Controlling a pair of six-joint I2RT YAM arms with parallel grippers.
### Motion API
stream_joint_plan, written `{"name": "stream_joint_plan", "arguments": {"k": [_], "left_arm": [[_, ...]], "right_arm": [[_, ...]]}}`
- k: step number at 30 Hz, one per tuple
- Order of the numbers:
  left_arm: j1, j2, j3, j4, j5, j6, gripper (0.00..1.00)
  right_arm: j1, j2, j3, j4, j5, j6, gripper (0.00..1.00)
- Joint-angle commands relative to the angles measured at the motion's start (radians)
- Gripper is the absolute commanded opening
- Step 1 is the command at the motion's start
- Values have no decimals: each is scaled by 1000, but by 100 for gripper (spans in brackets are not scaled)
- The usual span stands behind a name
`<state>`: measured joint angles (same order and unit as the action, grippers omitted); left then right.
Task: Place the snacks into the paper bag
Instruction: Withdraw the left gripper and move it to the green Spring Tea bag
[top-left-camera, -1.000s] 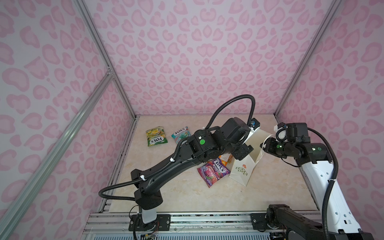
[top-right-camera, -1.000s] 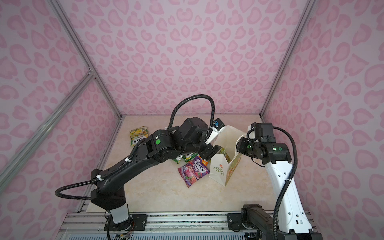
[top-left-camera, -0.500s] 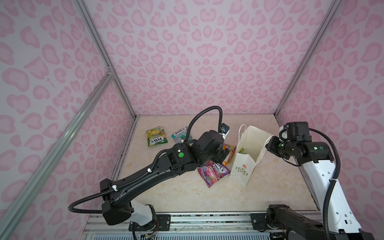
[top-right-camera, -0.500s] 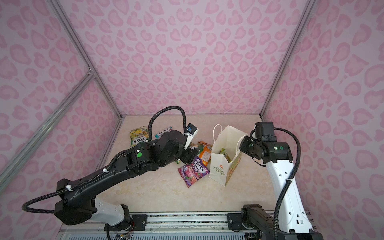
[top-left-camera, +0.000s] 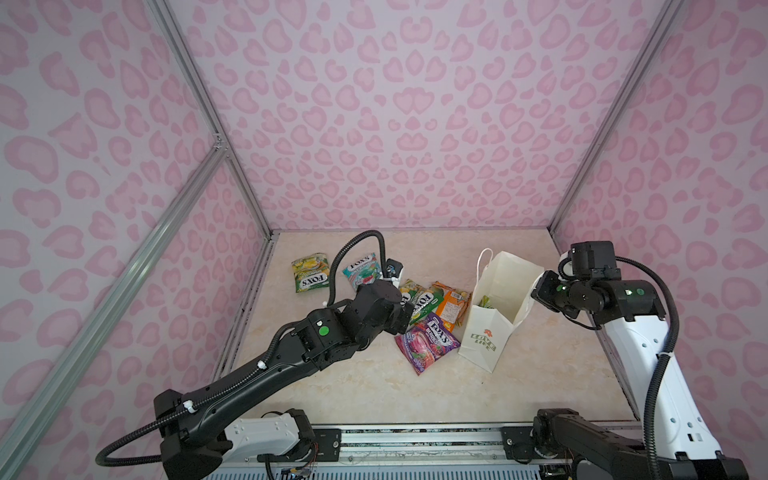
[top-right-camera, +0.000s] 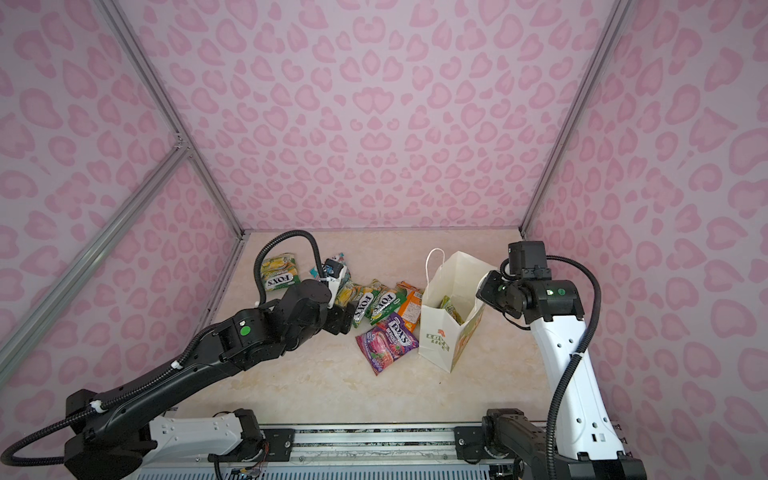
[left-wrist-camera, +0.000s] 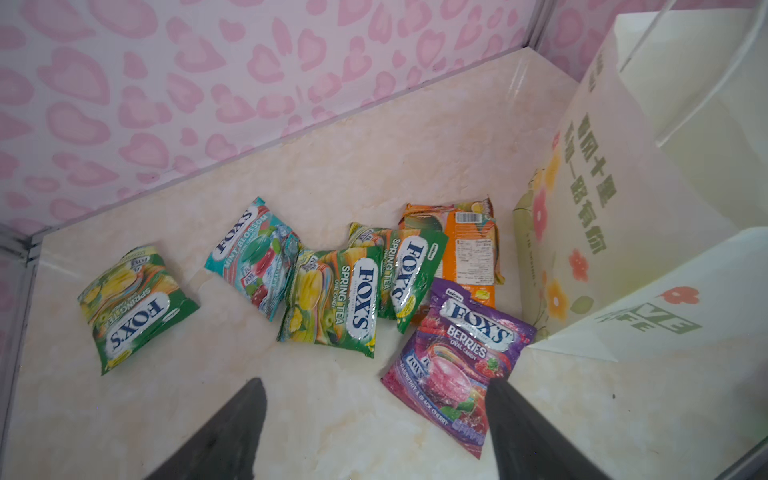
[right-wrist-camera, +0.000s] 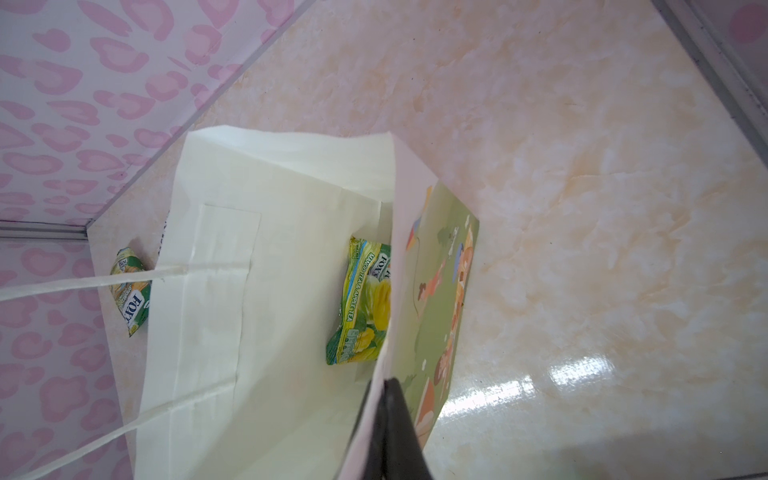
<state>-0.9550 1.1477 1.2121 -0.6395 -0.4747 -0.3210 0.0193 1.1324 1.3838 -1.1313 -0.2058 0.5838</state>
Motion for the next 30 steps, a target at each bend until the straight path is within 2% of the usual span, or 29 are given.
{"name": "stream_joint_plan", "arguments": {"k": [1,6,9,16,18,19,22,26,30], "left_arm": [[93,-59,-66,46,-41,-141,99],[335,-145,-192,120,112,-268,97],[437,-158,-241,170,211,-283,97],[674,-118,-340,331,345,-310,97],[760,-72,-344,339,362,-355,97],[812,-40,-344,345,406,-371,97],[919,48,-375,444,464,-398,98],[1029,203,-330,522,539,-359,100],[1074,381,-229,528,523,-252,99]], "right_arm": [[-1,5,3,3,0,-18,0],[1,-3,-9,23,1,-43,0],[1,-11,-11,36,-8,-58,0],[0,-23,-51,93,-80,-84,0],[0,-30,-67,108,-78,-89,0],[-1,-35,-76,116,-81,-91,0],[-1,-43,-106,142,-113,-98,0],[-3,-47,-126,154,-139,-110,0],[-8,-57,-154,176,-167,-118,0]]}}
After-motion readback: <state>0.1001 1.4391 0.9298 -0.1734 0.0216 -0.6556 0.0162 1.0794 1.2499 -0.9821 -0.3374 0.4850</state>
